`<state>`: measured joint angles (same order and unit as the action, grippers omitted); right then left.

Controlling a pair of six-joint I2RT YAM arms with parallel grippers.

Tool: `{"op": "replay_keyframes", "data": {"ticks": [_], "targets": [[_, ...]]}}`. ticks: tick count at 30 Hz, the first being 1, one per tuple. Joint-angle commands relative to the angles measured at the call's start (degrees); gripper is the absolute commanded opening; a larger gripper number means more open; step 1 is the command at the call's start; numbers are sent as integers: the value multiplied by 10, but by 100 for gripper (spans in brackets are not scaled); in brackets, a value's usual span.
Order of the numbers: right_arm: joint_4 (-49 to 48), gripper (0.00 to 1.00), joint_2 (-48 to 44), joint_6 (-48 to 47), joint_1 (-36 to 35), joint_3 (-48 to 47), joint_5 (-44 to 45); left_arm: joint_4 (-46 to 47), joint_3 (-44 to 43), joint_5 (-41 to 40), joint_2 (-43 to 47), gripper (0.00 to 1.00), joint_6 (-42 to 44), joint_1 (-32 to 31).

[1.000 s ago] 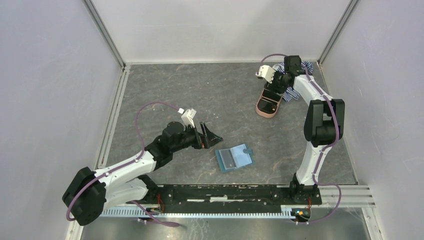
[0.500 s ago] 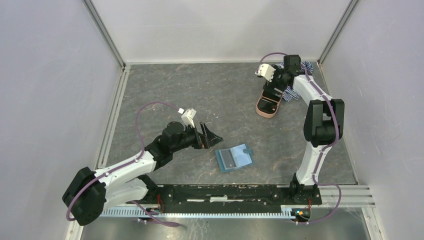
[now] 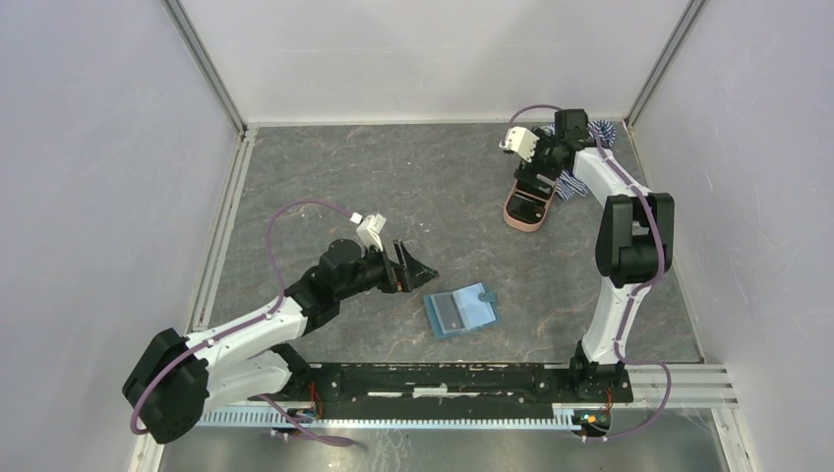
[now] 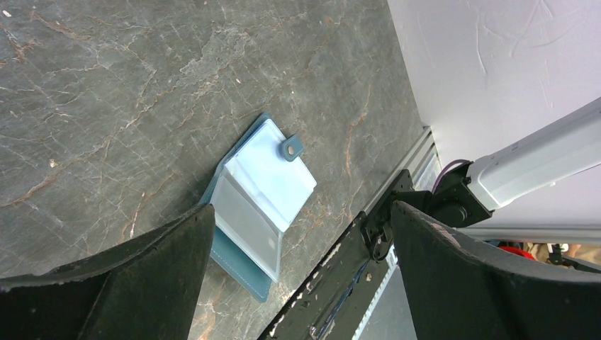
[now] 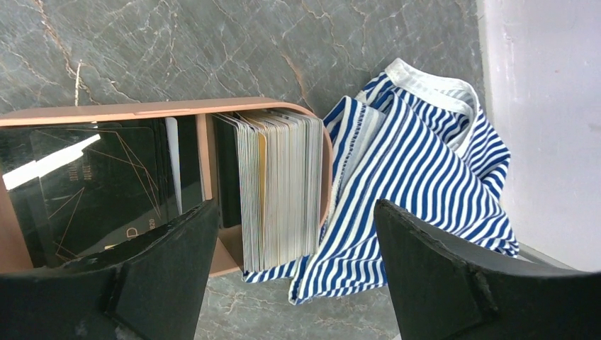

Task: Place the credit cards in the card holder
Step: Pick up the credit card from the storage box.

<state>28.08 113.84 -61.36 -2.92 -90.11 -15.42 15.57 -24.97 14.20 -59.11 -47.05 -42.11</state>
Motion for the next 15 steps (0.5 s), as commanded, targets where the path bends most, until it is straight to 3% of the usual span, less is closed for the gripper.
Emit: {"op": "replay_keyframes", "data": {"ticks": [1,15], "targets": [[-17,87,25,2,-3,0,18,18,-3,14,-1,100,-1,3],[-36,76,30,8,-4,-2,39,18,-3,15,-5,100,-2,3]]}}
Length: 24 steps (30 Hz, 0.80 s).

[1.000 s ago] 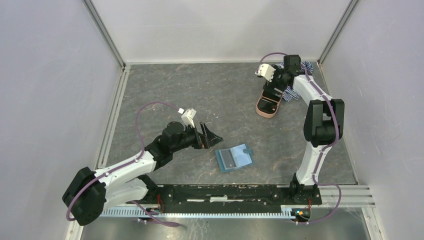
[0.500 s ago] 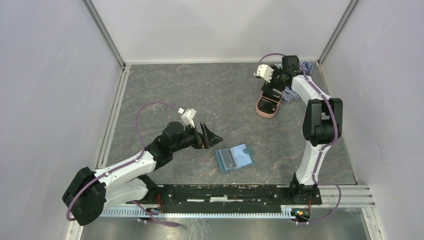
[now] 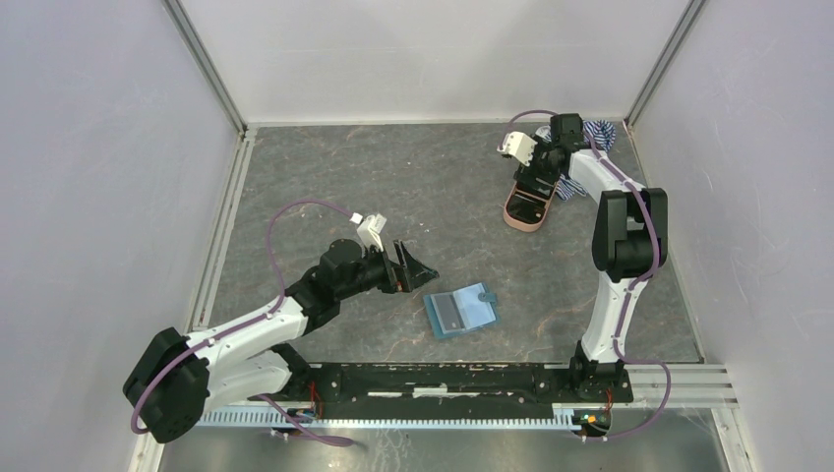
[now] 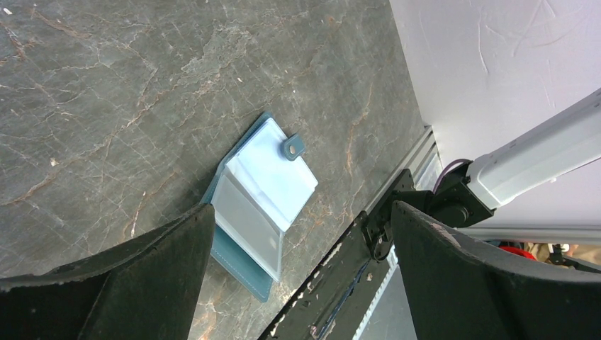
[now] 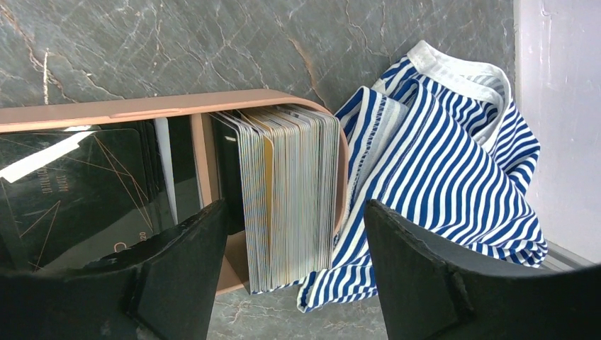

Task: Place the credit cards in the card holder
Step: Pick up the credit card from the storage box.

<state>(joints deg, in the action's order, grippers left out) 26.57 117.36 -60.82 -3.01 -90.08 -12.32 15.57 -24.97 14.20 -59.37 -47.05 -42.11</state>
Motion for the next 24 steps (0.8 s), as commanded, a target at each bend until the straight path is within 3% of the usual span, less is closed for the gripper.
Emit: {"op": "replay_keyframes", "data": {"ticks": [1,10,24], "targets": [[-20,75,-8,3,-3,-3,9,19,-3,15,-2,100,-2,3],[-13,64,-27,3,-4,-2,0,18,-3,17,-3,100,-2,3],[-5,56,-38,0,0,-2,-1,18,-2,19,-4,100,-3,3]]}}
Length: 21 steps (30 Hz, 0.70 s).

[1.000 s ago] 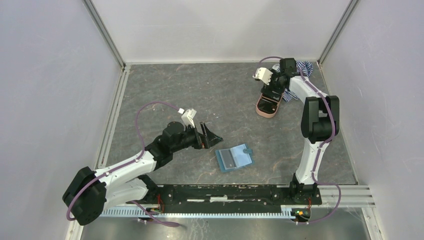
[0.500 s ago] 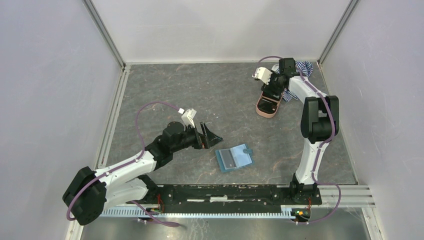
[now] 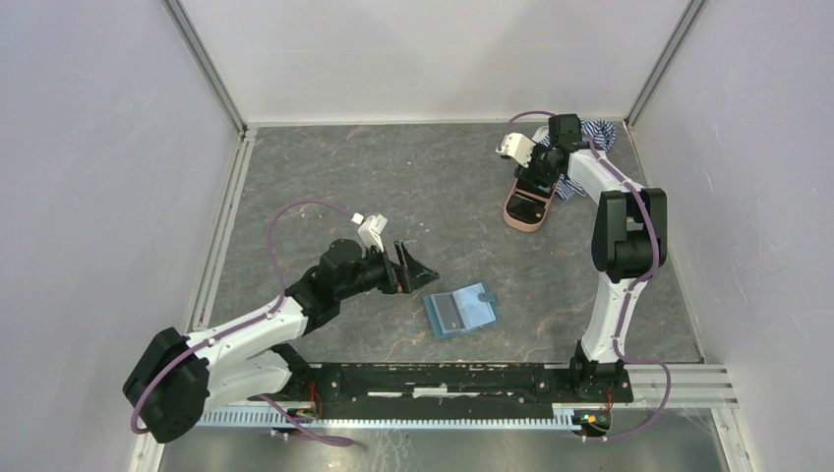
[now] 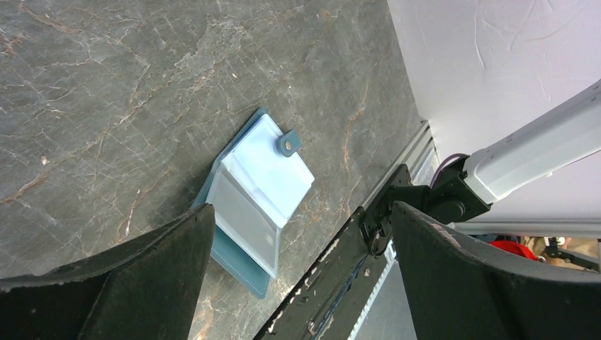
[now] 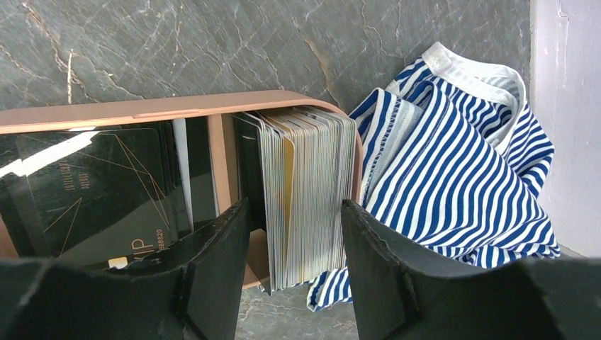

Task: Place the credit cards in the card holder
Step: Pick up the credit card from the storage box.

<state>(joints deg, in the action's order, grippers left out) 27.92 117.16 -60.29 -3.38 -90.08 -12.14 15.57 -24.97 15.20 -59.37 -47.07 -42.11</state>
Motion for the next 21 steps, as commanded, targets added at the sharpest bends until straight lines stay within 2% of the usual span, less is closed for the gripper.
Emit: {"op": "replay_keyframes", "data": {"ticks": [1,12,21], "targets": [[-19,56,-37,-5,5,-2,-4,19,-2,9,-4,100,-3,3],[-12,51,-45,-5,10,-2,-10,21,-3,11,-7,100,-4,3],[1,38,-38,-8,11,0,-22,24,-2,14,-9,100,-6,3]]}}
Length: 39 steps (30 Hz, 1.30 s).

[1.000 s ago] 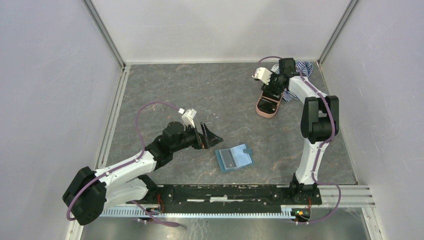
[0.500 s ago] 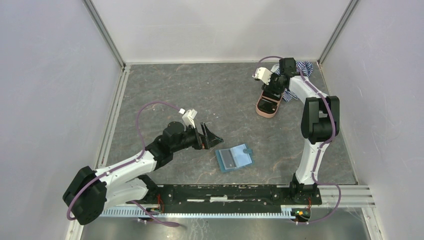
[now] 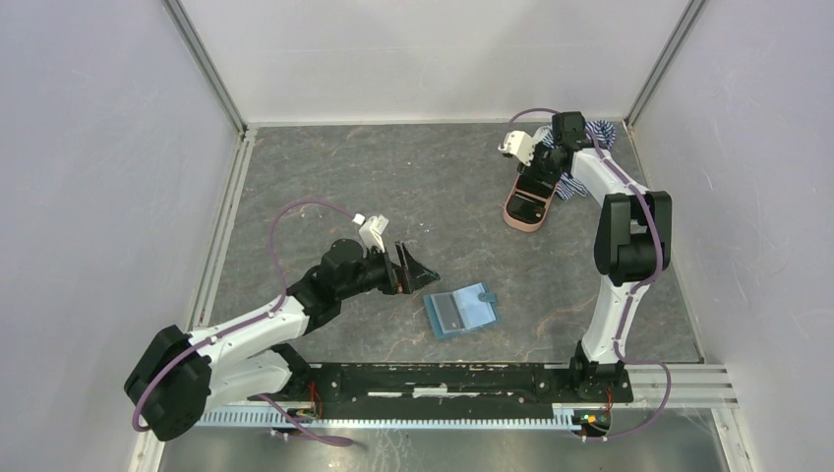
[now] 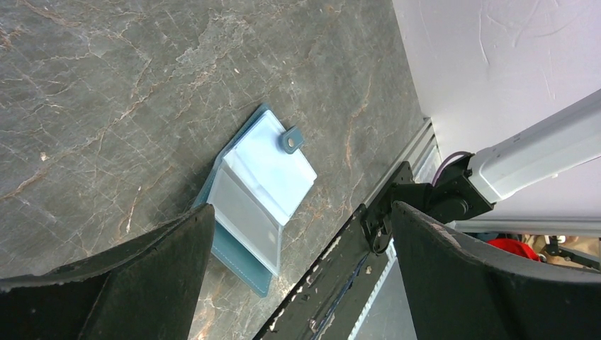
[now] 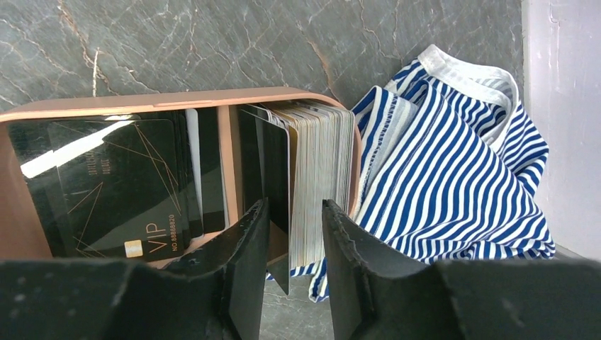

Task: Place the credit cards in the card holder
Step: Pick up the credit card from the storage box.

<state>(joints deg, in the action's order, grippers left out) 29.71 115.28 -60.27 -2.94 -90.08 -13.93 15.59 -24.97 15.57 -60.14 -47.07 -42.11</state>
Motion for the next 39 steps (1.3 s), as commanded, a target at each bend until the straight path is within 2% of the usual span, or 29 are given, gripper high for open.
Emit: {"op": "replay_keyframes", "data": {"ticks": [1,7,16,23,30,39], "targets": [[-15,36,-17,-9,7,-1,-7,24,-1,10,-2,100,-7,3],[-11,24,-13,-8,8,0,-11,24,0,10,-3,100,-6,3],[13,1,-9,-15,14,-19,-30,24,-1,10,-5,100,-6,3],[30,0,-12,-22,21,-24,-55,24,-1,11,-4,100,-7,3],[86,0,12,-12,43,-81,-108,25,-3,12,-7,100,-7,3],[107,0,24,-15,49,-85,-123,30,-4,16,-13,100,-7,3]]}}
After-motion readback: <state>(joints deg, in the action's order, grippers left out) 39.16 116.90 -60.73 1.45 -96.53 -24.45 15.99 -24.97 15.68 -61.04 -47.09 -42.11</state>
